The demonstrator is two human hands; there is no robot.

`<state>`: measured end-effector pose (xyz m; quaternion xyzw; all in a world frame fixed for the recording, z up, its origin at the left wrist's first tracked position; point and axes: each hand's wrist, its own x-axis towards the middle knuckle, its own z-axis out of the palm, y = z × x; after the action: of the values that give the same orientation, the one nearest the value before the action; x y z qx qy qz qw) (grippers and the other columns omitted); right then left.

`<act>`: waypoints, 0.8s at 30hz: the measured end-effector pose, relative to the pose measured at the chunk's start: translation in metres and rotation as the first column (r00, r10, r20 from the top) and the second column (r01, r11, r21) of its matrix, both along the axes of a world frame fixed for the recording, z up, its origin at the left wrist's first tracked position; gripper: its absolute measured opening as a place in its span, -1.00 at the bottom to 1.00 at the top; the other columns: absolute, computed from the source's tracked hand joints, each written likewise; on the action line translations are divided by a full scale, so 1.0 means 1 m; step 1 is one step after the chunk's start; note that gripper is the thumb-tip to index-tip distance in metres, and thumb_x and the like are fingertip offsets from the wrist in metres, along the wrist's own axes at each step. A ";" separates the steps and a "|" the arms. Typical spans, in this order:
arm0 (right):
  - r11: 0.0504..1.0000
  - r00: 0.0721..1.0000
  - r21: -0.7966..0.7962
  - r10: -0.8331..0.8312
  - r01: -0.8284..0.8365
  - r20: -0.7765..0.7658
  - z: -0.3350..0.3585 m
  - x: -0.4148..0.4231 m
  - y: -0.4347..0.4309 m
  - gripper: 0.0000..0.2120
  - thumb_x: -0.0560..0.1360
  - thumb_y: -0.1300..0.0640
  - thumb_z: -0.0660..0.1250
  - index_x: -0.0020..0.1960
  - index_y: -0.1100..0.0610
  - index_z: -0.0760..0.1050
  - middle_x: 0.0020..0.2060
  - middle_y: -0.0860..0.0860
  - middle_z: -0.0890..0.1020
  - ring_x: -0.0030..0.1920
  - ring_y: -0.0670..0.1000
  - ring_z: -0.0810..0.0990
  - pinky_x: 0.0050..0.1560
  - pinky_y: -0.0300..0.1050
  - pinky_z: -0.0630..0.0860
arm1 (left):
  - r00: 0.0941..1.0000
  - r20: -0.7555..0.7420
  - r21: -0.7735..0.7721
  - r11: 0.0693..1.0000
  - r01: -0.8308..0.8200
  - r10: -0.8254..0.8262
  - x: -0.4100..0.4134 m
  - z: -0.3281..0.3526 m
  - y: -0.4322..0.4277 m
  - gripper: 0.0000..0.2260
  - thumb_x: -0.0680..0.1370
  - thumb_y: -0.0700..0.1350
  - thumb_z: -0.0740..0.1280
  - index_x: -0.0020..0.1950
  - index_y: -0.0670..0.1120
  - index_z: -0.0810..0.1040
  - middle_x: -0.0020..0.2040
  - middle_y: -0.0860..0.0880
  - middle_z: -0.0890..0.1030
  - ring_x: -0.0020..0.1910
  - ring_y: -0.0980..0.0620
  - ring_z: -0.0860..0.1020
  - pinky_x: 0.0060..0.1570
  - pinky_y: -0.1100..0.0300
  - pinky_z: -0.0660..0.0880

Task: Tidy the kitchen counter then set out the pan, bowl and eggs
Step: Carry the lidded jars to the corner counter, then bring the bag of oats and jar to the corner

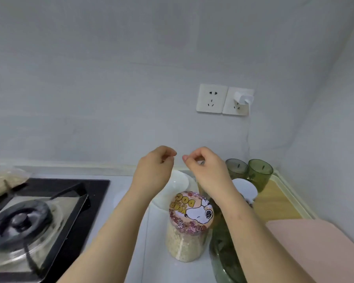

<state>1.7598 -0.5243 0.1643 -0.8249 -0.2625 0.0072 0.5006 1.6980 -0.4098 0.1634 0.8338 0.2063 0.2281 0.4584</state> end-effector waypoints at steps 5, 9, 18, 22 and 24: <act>0.984 0.982 0.083 0.167 -0.160 -0.092 0.003 -0.086 0.073 -0.88 0.51 0.03 0.30 -0.15 0.06 0.47 -0.25 -0.18 0.53 -0.23 -0.17 0.48 -0.24 -0.36 0.35 | 0.985 0.030 -0.132 0.977 -0.165 0.170 -0.105 -0.001 0.058 -0.84 0.57 -0.16 0.20 0.01 0.04 0.54 -0.04 0.02 0.60 -0.02 0.01 0.56 -0.20 0.29 0.42; 0.940 0.925 0.130 0.336 -0.316 -0.180 0.000 -0.169 0.145 -0.86 0.51 0.05 0.29 -0.21 0.06 0.47 -0.27 -0.13 0.54 -0.15 -0.01 0.56 -0.11 -0.19 0.45 | 0.941 0.024 -0.172 0.929 -0.329 0.337 -0.202 0.000 0.108 -0.83 0.56 -0.16 0.21 -0.07 0.09 0.52 -0.08 0.02 0.63 -0.02 -0.01 0.59 -0.04 0.16 0.50; 0.756 0.684 0.199 0.651 -0.624 -0.329 -0.015 -0.394 0.301 -0.92 0.53 0.04 0.26 -0.14 -0.01 0.46 -0.11 -0.04 0.58 -0.07 -0.02 0.55 -0.20 -0.24 0.39 | 0.707 0.016 -0.299 0.678 -0.671 0.707 -0.449 -0.016 0.222 -0.84 0.52 -0.17 0.27 -0.12 0.07 0.58 -0.14 -0.01 0.64 -0.10 0.00 0.60 -0.10 0.12 0.51; 0.695 0.594 0.141 0.688 -0.705 -0.418 -0.026 -0.477 0.348 -0.94 0.54 0.06 0.25 -0.08 0.03 0.46 -0.12 -0.05 0.57 -0.10 -0.06 0.54 -0.25 -0.28 0.39 | 0.599 -0.015 -0.343 0.559 -0.755 0.800 -0.537 -0.029 0.258 -0.85 0.54 -0.19 0.26 -0.11 0.04 0.56 -0.13 0.00 0.63 -0.08 0.02 0.60 -0.10 0.18 0.47; 0.674 0.567 0.125 0.695 -0.728 -0.442 -0.031 -0.502 0.365 -0.93 0.55 0.06 0.25 -0.10 0.02 0.46 -0.12 -0.05 0.57 -0.16 -0.10 0.53 -0.27 -0.30 0.40 | 0.548 -0.038 -0.377 0.496 -0.782 0.835 -0.566 -0.035 0.271 -0.85 0.54 -0.19 0.24 -0.09 0.02 0.56 -0.11 -0.01 0.63 -0.06 0.03 0.59 -0.04 0.15 0.48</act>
<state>1.2573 -0.1597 0.1333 -0.6403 -0.4467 0.4098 0.4719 1.1320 -0.1393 0.1285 0.5230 0.5754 0.4373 0.4518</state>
